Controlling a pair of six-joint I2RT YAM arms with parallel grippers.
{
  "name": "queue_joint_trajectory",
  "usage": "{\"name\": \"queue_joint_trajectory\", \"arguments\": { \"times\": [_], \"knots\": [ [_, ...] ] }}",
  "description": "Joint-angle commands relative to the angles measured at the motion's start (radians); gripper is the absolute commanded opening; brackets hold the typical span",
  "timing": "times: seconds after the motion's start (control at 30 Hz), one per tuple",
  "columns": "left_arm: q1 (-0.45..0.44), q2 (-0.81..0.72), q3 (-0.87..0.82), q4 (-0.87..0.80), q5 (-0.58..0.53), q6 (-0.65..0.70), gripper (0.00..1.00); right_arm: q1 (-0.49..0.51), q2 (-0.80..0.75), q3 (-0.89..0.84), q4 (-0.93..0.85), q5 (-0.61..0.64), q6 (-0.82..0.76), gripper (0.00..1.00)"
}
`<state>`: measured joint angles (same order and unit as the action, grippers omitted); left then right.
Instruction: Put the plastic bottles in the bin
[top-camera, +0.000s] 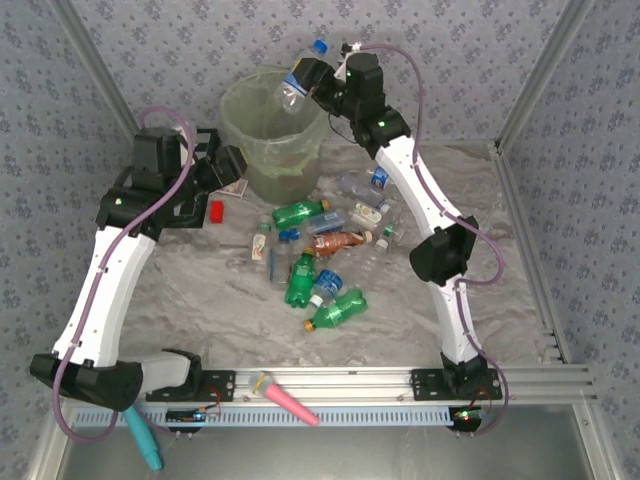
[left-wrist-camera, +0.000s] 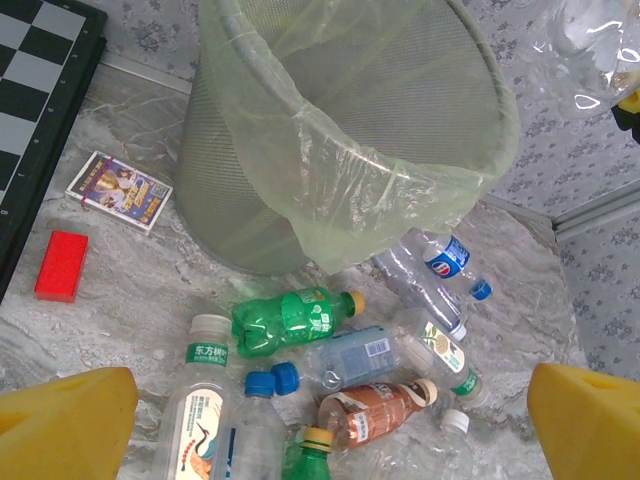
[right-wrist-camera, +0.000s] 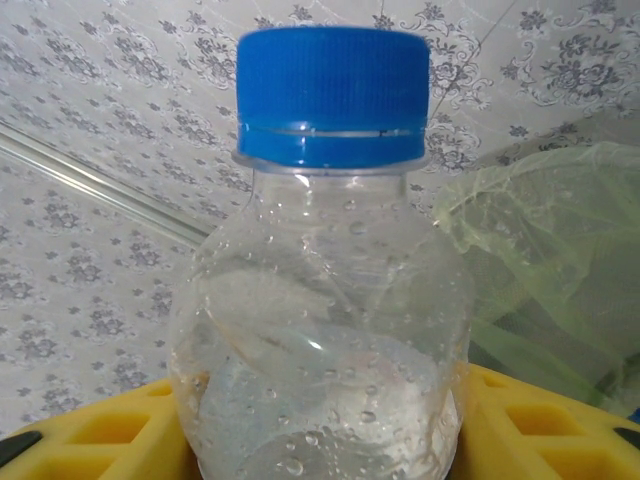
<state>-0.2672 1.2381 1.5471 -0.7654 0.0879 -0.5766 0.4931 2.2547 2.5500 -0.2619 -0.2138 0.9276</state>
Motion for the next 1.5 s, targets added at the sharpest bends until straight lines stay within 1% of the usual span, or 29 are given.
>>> {"name": "queue_joint_trajectory", "arguments": {
  "times": [0.0,0.2,0.23,0.27,0.3,0.33,0.37,0.4,0.57,1.2,1.37,1.47],
  "knots": [
    [0.009,-0.026,-0.007,-0.006,-0.007,-0.005,1.00,0.019,0.007,0.040,-0.026,0.066,-0.105,0.57],
    [0.014,-0.036,-0.018,-0.005,-0.007,-0.004,1.00,0.042,0.011,0.039,-0.040,0.098,-0.196,0.57],
    [0.014,-0.038,-0.019,-0.007,-0.007,-0.005,1.00,0.048,0.010,0.040,-0.045,0.104,-0.215,0.57],
    [0.014,-0.037,-0.020,-0.006,-0.007,-0.005,1.00,0.053,0.011,0.039,-0.050,0.108,-0.229,0.60],
    [0.015,-0.039,-0.023,-0.006,-0.007,-0.005,1.00,0.055,0.011,0.040,-0.053,0.105,-0.239,0.66],
    [0.017,-0.039,-0.023,-0.007,-0.007,-0.005,1.00,0.058,0.011,0.039,-0.058,0.101,-0.244,0.77],
    [0.017,-0.039,-0.022,-0.006,-0.007,-0.005,1.00,0.058,0.011,0.039,-0.062,0.096,-0.244,0.91],
    [0.019,-0.040,-0.022,-0.006,-0.007,-0.005,1.00,0.058,0.012,0.038,-0.061,0.083,-0.245,1.00],
    [0.022,-0.039,-0.023,-0.006,-0.005,-0.006,1.00,0.059,0.004,0.039,-0.071,0.068,-0.251,0.99],
    [0.023,-0.037,-0.048,0.000,0.000,-0.012,1.00,0.058,-0.036,0.003,-0.087,0.071,-0.265,0.99],
    [0.024,-0.029,-0.084,0.003,0.008,-0.014,1.00,0.055,-0.067,-0.011,-0.106,0.068,-0.277,0.99],
    [0.023,-0.032,-0.126,0.001,0.016,-0.012,1.00,0.052,-0.106,-0.052,-0.124,0.067,-0.288,0.99]
  ]
}}
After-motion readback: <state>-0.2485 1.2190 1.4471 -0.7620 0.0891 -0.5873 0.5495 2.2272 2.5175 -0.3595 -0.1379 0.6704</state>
